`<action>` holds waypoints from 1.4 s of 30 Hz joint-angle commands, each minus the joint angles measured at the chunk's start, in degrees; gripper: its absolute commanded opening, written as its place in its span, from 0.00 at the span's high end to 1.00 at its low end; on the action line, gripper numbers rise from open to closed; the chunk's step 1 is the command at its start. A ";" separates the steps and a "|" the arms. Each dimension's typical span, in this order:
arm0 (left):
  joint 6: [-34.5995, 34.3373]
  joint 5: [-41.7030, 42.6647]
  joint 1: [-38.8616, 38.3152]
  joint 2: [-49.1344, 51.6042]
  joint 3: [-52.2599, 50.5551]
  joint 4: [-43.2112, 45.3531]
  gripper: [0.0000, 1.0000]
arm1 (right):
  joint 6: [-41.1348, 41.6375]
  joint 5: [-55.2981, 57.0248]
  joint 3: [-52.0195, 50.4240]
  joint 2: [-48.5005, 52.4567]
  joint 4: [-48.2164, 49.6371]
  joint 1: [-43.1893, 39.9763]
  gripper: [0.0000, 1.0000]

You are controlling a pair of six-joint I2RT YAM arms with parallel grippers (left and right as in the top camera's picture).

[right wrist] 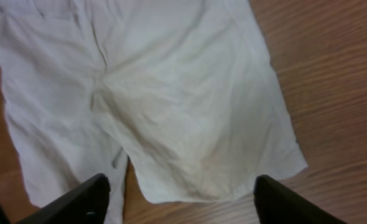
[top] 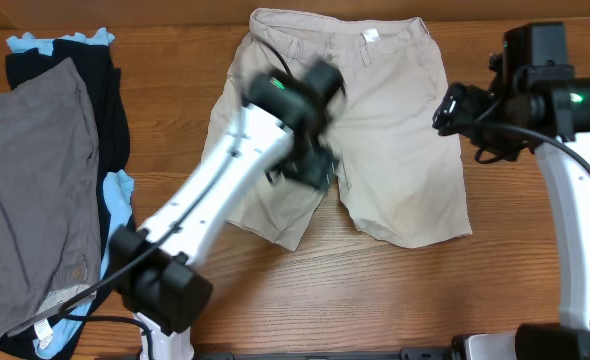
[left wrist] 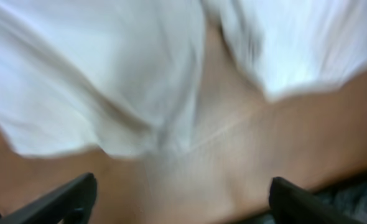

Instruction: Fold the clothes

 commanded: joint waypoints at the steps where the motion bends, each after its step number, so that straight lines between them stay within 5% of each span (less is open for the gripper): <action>1: 1.18 -2.40 4.79 -0.04 9.49 1.57 0.02 | 3.65 -0.68 -4.55 1.81 2.45 0.04 0.64; 3: 1.20 -2.40 6.97 -0.04 12.39 3.67 0.00 | 5.16 -1.33 -7.85 1.84 5.31 0.09 0.92; 5: 2.69 -2.40 8.66 -0.04 13.49 5.73 0.00 | 5.07 -2.89 -11.45 1.84 8.02 0.11 0.96; 21: 7.19 -8.11 13.53 0.55 12.87 13.90 0.00 | 3.63 -12.09 -39.15 2.49 28.63 0.09 0.96; 42: 8.31 -17.75 13.53 6.34 12.79 18.34 0.00 | 8.52 -10.25 -42.27 14.36 34.42 -0.74 0.96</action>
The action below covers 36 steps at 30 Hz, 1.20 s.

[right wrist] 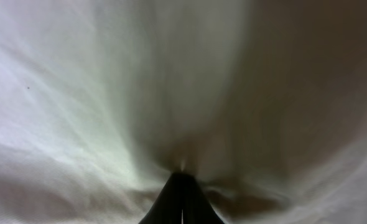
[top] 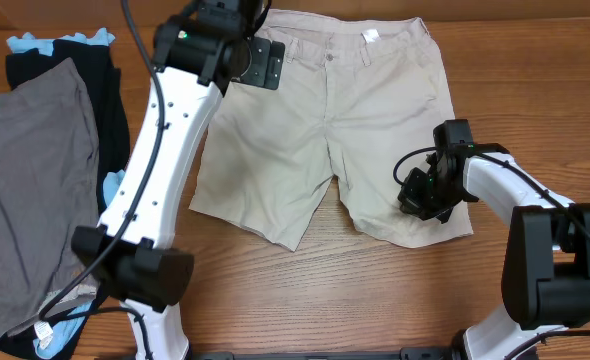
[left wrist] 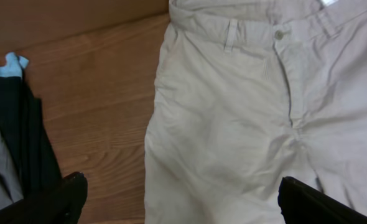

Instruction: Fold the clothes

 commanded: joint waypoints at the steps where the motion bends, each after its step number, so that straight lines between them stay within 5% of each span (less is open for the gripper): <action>1: 1.11 -1.01 0.33 4.24 0.22 0.17 0.00 | 1.75 2.36 -1.73 0.76 1.36 -1.16 0.96; 20: 2.60 -0.46 -0.07 6.25 0.24 5.66 0.00 | -10.88 5.51 -3.56 0.76 4.61 -27.91 0.96; 30: 4.55 6.75 -0.07 14.16 0.00 14.10 0.00 | -10.99 4.94 2.01 0.76 7.26 -39.17 0.95; 31: 4.57 7.15 -0.07 15.50 0.00 15.32 0.00 | -11.02 3.39 4.09 0.76 5.25 -39.82 0.85; 33: 4.66 7.26 -0.07 17.90 0.00 17.68 0.00 | -11.06 0.70 8.37 0.76 1.07 -40.37 0.47; 36: 8.90 9.90 -0.07 21.35 0.00 21.03 0.00 | -12.33 -2.58 16.57 0.76 -6.45 -40.02 0.24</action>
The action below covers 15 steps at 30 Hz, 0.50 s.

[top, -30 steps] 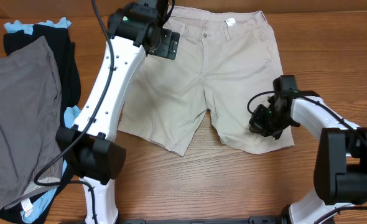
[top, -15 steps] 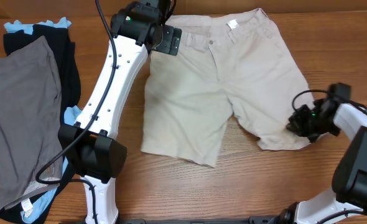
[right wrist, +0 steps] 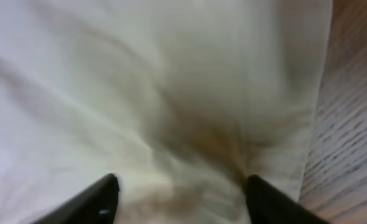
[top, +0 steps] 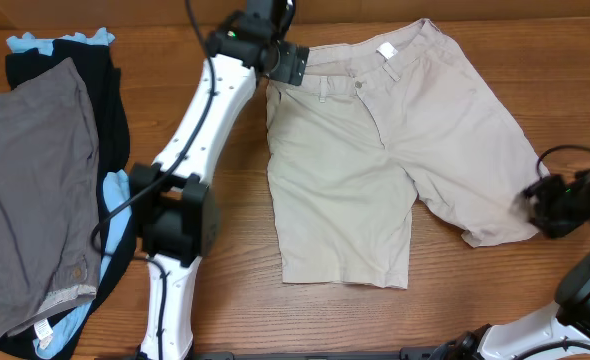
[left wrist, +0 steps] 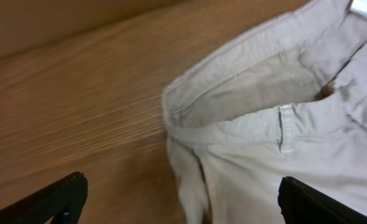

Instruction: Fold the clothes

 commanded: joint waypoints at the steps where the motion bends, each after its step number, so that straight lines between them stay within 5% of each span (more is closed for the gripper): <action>1: 6.97 4.46 -0.02 4.28 0.22 2.45 0.00 | -1.46 -3.76 10.73 -0.04 -5.29 1.27 0.22; 9: 29.31 4.66 0.28 10.14 0.22 7.02 0.06 | -4.66 -4.50 25.64 -0.04 -17.97 6.47 0.20; 15: 29.83 5.01 0.92 12.28 0.22 13.03 0.02 | -4.61 -4.31 26.03 -0.04 -18.12 10.67 0.20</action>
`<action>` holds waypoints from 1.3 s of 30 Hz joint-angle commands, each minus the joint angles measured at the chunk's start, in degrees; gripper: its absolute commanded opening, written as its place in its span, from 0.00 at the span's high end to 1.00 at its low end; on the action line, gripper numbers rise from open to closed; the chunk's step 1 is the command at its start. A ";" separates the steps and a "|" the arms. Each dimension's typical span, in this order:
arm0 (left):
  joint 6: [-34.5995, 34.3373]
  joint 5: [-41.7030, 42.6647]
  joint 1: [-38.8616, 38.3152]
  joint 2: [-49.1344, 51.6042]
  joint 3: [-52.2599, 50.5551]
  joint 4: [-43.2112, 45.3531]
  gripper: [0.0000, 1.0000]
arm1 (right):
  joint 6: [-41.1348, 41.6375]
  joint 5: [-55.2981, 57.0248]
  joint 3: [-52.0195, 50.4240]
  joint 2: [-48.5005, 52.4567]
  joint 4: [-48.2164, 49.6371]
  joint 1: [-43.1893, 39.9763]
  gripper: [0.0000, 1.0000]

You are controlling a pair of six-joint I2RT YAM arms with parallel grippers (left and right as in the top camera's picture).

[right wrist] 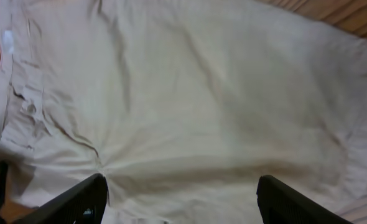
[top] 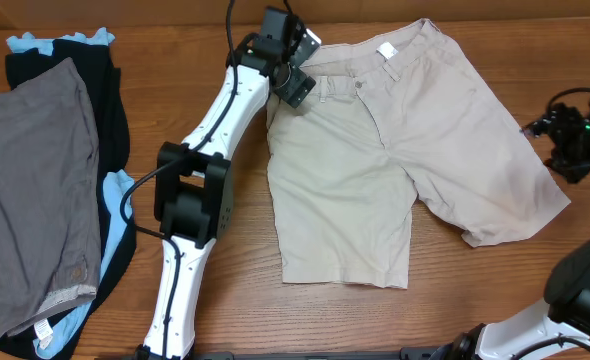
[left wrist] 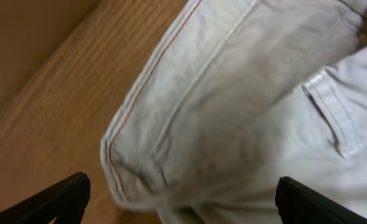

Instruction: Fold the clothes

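Observation:
Beige shorts lie flat on the wooden table, waistband at the back and legs toward the front, the right leg spread out to the right. My left gripper hovers open at the left corner of the waistband. In the left wrist view that corner fills the frame close up, with the left gripper open around it and nothing pinched. My right gripper is open above the outer edge of the right leg. The right wrist view looks down on the shorts, the right gripper empty.
A pile of other clothes lies at the left: a grey garment on top of black and light blue ones. Bare wooden table shows in front of the shorts. My left arm stretches between pile and shorts.
My left gripper has come closer to the waistband's left corner, still open. My right gripper, which was open low at the right leg's hem, now stands open farther back and higher.
Both grippers were open, the left arm over the shorts lying at centre back. Then the left hovered over the waistband while the right was shut on the right leg. Later the shorts lay shifted right, that leg spread, and the right gripper open.

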 commanded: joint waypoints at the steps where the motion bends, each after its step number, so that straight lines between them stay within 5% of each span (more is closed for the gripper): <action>1: 3.98 1.51 0.83 1.95 0.24 2.45 0.02 | -0.87 -0.48 1.31 -0.11 0.02 2.08 0.20; 10: 7.65 7.26 0.76 3.67 0.24 -0.61 0.20 | -0.83 0.76 1.31 -0.11 -0.13 3.87 0.19; 14: 7.65 7.45 0.76 3.67 0.24 -1.11 0.39 | -0.83 0.76 1.29 -0.11 -0.22 3.87 0.19; 15: 8.00 7.41 0.79 3.67 0.24 -1.07 0.51 | -0.83 0.74 1.29 -0.11 -0.22 3.87 0.19; 16: 8.68 7.15 0.94 3.67 0.24 -1.01 0.83 | -0.83 0.74 1.29 -0.11 -0.24 3.87 0.19; 18: 7.72 4.81 1.29 3.67 0.24 -0.79 0.96 | -0.83 0.74 1.29 -0.11 -0.37 3.87 0.19; 23: -7.26 -9.14 3.08 3.52 0.26 -2.08 0.96 | -0.85 0.76 1.29 -0.11 -1.20 4.61 0.19; 28: -21.18 -19.91 6.99 3.13 1.81 -15.06 0.96 | -0.85 0.74 1.27 -0.11 -2.51 6.99 0.19; 35: -37.11 -8.04 14.34 3.15 2.01 -38.66 0.96 | -0.83 0.74 1.22 -0.09 -4.92 13.33 0.19; 39: -38.75 5.18 17.99 3.17 1.97 -48.33 0.96 | -0.31 0.76 1.05 -0.09 -7.41 17.40 0.19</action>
